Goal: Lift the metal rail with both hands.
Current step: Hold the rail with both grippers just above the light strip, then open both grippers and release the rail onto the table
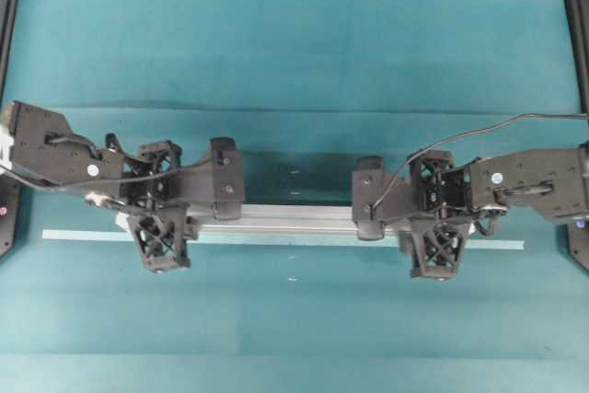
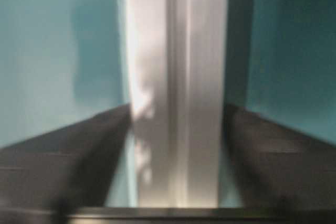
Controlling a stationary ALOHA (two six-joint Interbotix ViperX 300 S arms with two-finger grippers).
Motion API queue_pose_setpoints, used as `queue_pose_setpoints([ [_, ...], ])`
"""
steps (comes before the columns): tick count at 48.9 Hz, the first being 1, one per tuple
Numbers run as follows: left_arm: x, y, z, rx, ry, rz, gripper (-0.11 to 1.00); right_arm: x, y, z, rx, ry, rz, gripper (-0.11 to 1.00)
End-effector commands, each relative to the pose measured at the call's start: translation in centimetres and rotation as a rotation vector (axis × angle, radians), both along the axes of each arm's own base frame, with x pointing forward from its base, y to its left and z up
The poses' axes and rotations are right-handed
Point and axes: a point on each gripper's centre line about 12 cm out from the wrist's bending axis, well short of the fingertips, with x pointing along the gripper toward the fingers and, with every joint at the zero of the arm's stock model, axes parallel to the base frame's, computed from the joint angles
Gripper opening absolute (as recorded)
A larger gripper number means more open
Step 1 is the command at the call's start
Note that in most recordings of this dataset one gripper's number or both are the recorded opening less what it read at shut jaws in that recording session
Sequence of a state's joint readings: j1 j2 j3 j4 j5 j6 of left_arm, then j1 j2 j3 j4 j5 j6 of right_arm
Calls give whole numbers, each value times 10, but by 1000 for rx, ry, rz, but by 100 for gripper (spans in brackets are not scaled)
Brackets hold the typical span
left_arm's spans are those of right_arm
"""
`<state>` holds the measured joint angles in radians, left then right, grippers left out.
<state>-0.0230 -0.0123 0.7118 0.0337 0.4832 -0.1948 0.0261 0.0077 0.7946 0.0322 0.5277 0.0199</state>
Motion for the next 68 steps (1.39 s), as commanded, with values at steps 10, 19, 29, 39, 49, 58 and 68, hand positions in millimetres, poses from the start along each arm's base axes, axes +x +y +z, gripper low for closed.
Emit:
queue_pose_setpoints([
  [10, 3, -1, 8, -1, -31, -2, 96, 5, 3, 4, 1, -31, 11, 98],
  [19, 3, -1, 11, -1, -41, -5, 93, 9, 3, 7, 4, -55, 0, 98],
  [29, -1, 0, 32, 14, -67, -34, 93, 12, -6, 30, 6, -129, -34, 98],
  [39, -7, 0, 77, 40, -190, -82, 93, 13, -18, 76, 2, -278, -67, 98],
  [49, -24, 3, 120, 48, -333, -81, 93, 2, -24, 126, -4, -456, -84, 98],
  [58, -46, 7, 156, 55, -476, -63, 93, -14, -27, 163, -11, -646, -96, 98],
  [68, -59, 7, 179, 59, -657, -60, 93, -31, -28, 179, -19, -785, -106, 98],
])
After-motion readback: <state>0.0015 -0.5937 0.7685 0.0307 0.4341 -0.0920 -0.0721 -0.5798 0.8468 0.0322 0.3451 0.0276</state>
